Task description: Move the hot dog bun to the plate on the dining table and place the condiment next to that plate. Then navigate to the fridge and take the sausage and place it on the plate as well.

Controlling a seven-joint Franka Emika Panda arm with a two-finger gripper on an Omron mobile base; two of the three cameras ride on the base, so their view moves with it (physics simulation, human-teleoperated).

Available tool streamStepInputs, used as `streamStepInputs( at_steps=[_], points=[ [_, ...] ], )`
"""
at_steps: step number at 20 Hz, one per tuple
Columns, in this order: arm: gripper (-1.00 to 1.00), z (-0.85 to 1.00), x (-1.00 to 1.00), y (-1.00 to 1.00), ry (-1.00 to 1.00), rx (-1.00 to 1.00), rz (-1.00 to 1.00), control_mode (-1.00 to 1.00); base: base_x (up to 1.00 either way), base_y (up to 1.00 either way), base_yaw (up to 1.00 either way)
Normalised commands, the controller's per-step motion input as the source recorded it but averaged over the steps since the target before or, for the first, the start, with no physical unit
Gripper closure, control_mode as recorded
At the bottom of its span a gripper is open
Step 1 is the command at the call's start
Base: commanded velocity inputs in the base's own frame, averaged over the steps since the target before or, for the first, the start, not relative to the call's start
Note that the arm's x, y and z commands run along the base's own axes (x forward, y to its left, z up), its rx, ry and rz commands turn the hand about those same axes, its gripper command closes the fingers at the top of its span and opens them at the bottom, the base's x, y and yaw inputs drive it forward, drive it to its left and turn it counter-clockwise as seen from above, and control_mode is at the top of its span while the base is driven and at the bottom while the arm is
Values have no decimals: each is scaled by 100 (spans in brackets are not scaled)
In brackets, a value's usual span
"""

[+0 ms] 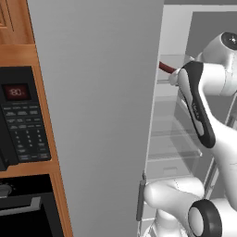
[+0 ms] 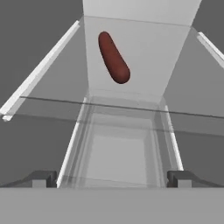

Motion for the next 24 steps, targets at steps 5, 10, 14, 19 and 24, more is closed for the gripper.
streamStepInputs(
  at_steps=[5, 10, 14, 19, 24],
  points=[
    [-100, 0, 87, 0, 0, 0, 8, -100, 0, 0, 0],
    [-100, 0, 76, -5, 1, 0, 4, -100, 0, 0, 0],
    [-100, 0, 71, -13, 2, 0, 0, -100, 0, 0, 0],
    [-100, -2, 64, -7, 3, 0, 1, -100, 0, 0, 0],
    [-100, -19, 25, 3, 6, -4, 2, -100, 0, 0, 0]
  ],
)
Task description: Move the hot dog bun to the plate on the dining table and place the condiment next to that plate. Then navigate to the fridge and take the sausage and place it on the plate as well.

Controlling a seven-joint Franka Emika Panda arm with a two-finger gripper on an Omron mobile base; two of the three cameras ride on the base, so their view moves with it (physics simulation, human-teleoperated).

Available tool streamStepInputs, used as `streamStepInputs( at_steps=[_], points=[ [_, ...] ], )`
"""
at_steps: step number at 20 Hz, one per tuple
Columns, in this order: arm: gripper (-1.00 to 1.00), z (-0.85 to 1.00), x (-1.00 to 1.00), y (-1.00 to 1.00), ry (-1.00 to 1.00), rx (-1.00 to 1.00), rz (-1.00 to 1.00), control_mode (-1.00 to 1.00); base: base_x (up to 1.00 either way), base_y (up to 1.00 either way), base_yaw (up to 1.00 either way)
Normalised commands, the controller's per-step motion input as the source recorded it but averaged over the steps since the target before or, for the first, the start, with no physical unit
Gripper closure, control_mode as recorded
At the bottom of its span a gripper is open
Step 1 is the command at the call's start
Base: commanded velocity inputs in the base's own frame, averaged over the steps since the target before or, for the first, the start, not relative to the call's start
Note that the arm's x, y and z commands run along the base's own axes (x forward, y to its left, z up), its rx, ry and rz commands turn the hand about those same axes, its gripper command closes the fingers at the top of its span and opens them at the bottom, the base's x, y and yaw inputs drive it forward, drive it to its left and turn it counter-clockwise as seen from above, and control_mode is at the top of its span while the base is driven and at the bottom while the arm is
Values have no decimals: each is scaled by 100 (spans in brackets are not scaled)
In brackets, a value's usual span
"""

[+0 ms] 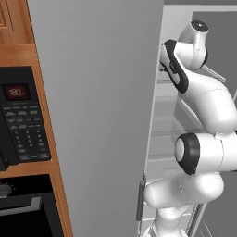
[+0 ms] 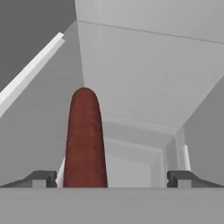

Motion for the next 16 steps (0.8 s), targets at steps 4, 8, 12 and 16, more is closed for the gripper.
streamStepInputs(
  at_steps=[4, 8, 12, 16],
  points=[
    [-100, -13, 1, 5, 4, -3, 1, -100, 0, 0, 0],
    [-100, 0, 0, -4, 0, 1, 0, -100, 0, 0, 0],
    [-100, -13, 0, 0, 1, 0, 0, -100, 0, 0, 0],
    [-100, -3, 0, 0, 1, 0, 0, -100, 0, 0, 0]
  ],
)
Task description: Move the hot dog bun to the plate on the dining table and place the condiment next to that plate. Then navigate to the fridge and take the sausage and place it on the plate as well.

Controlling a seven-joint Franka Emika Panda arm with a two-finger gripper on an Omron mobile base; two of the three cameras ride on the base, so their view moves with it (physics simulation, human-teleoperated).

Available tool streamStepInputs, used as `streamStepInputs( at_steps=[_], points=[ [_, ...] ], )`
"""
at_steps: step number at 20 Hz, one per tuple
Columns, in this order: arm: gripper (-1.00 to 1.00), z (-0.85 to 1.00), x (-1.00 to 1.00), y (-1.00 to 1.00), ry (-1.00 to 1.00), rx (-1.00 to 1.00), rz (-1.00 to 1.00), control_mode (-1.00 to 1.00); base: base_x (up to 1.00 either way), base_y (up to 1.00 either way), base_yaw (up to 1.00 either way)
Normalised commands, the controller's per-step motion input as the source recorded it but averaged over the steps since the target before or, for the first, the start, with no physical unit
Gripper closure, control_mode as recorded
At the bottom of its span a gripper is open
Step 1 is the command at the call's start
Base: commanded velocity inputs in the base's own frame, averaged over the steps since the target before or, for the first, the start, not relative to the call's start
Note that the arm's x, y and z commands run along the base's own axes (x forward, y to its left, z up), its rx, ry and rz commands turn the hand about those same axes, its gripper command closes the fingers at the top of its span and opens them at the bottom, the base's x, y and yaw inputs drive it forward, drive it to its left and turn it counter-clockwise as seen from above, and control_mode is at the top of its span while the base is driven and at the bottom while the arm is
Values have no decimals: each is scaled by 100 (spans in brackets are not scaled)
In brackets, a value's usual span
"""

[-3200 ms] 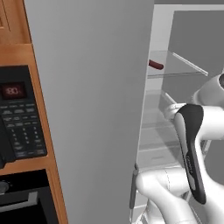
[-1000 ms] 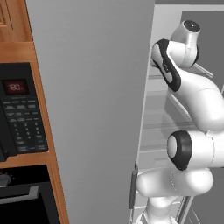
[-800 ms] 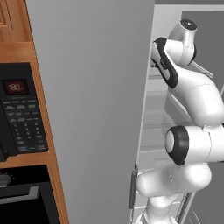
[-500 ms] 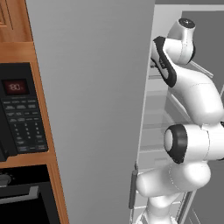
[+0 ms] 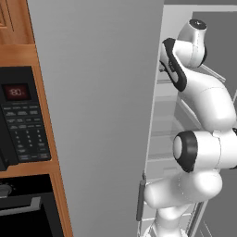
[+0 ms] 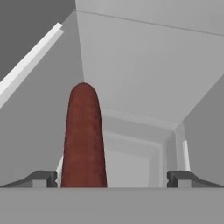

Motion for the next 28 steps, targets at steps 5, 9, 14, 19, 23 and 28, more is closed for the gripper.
streamStepInputs(
  at_steps=[5, 9, 14, 19, 23, 28],
  points=[
    [100, 0, -3, 0, 1, 0, 0, -100, 0, 0, 0],
    [100, -1, -6, 0, -1, 0, 0, -100, 0, 0, 0],
    [100, -29, -49, 3, 0, 1, 0, -100, 0, 0, 0],
    [100, -4, -98, 3, -16, 0, -5, -100, 0, 0, 0],
    [100, 45, -100, 4, -20, 0, -11, -100, 0, 0, 0],
    [100, 49, -97, 13, -5, 0, -10, -100, 0, 0, 0]
  ],
)
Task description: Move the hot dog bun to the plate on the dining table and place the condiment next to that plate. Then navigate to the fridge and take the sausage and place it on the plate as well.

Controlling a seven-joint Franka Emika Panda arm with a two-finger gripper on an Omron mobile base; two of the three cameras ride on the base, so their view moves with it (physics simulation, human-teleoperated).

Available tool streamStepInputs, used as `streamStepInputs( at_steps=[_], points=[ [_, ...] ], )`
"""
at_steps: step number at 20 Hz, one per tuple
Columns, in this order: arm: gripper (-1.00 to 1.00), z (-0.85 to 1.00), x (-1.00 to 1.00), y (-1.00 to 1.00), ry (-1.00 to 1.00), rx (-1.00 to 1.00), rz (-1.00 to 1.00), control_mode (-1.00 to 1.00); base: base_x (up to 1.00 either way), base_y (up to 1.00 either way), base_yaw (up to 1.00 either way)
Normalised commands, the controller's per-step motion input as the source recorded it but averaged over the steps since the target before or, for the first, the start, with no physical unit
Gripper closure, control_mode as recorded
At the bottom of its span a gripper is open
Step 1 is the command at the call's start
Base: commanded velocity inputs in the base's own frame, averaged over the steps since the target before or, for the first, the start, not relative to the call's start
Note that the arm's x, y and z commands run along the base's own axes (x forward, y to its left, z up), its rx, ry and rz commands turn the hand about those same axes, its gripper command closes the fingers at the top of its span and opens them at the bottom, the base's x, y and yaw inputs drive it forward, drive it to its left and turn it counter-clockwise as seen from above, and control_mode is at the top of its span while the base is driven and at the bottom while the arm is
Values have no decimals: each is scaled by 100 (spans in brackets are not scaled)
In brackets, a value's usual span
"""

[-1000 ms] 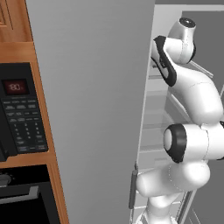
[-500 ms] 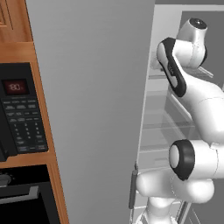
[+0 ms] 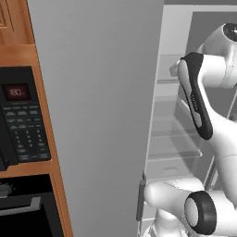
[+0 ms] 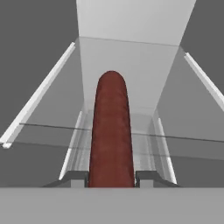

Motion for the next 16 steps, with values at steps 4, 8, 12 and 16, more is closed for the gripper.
streamStepInputs(
  at_steps=[4, 8, 12, 16],
  points=[
    [100, 27, -95, 18, 0, 0, -9, -100, 0, 0, 0],
    [100, 26, -93, 16, 0, 0, -8, -100, 0, 0, 0],
    [100, 28, -94, 7, -4, 0, -4, -100, 0, 0, 0],
    [100, 10, -75, 13, 0, 0, 0, -100, 0, 0, 0]
  ],
)
